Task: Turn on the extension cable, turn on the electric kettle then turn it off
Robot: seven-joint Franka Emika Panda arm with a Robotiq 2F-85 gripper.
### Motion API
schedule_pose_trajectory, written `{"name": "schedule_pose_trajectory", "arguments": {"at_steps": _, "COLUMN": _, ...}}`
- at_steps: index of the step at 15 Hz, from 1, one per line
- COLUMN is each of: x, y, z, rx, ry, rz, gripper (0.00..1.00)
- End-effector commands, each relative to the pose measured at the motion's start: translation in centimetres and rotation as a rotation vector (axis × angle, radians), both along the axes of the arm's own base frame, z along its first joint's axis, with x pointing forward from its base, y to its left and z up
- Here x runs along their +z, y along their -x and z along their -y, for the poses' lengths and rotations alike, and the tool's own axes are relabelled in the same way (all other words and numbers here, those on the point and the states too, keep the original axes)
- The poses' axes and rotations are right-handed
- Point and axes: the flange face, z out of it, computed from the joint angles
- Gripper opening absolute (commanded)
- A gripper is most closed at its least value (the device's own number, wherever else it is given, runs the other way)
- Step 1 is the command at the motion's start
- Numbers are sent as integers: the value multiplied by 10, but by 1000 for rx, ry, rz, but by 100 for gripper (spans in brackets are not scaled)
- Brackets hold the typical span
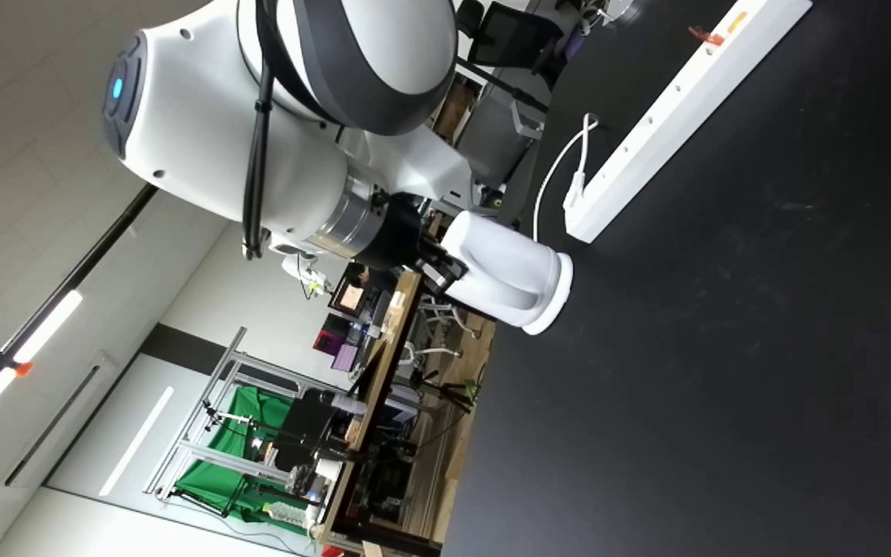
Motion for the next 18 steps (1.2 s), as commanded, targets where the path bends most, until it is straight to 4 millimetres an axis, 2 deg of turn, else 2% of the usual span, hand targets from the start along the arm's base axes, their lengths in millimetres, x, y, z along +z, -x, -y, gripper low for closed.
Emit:
{"name": "schedule_pose_trajectory", "arguments": {"at_steps": 1, "x": -21, "y": -5, "z": 9, "rx": -56, "ry": 34, "rz": 2, "gripper": 0}}
{"name": "schedule_pose_trajectory", "arguments": {"at_steps": 6, "x": -20, "y": -6, "z": 3, "rx": -60, "ry": 49, "rz": 12, "gripper": 0}}
{"name": "schedule_pose_trajectory", "arguments": {"at_steps": 9, "x": -11, "y": -8, "z": 2, "rx": -75, "ry": 28, "rz": 28, "gripper": 0}}
{"name": "schedule_pose_trajectory", "arguments": {"at_steps": 13, "x": 21, "y": -12, "z": 8, "rx": -115, "ry": -54, "rz": 67, "gripper": 0}}
{"name": "schedule_pose_trajectory", "arguments": {"at_steps": 18, "x": 60, "y": -15, "z": 32, "rx": -162, "ry": -134, "rz": 121, "gripper": 0}}
